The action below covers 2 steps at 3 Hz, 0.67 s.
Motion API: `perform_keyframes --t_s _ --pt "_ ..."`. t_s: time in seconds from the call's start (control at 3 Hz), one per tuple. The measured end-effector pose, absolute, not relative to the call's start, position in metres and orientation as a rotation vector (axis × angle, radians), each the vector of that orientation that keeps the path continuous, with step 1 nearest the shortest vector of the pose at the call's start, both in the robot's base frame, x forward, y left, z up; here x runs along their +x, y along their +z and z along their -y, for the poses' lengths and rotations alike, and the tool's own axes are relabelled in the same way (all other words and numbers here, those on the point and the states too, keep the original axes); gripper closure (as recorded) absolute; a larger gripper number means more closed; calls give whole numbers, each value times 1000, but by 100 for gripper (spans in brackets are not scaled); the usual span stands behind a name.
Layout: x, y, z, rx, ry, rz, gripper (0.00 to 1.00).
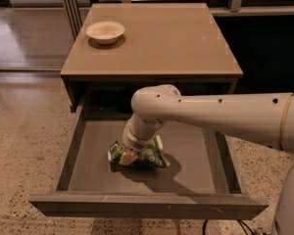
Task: Pick green jalapeno chip bag from top drawer and place on counter
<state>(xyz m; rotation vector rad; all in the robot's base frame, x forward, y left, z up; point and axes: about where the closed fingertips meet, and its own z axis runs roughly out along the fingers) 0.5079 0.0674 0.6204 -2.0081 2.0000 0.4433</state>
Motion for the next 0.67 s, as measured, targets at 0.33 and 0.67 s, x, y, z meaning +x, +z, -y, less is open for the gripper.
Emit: perform_keyframes --t_s 0.33,0.67 --pt "508 621 -67 -2009 444 -1999 88" --pt "510 641 -69 -2036 466 -1959 100"
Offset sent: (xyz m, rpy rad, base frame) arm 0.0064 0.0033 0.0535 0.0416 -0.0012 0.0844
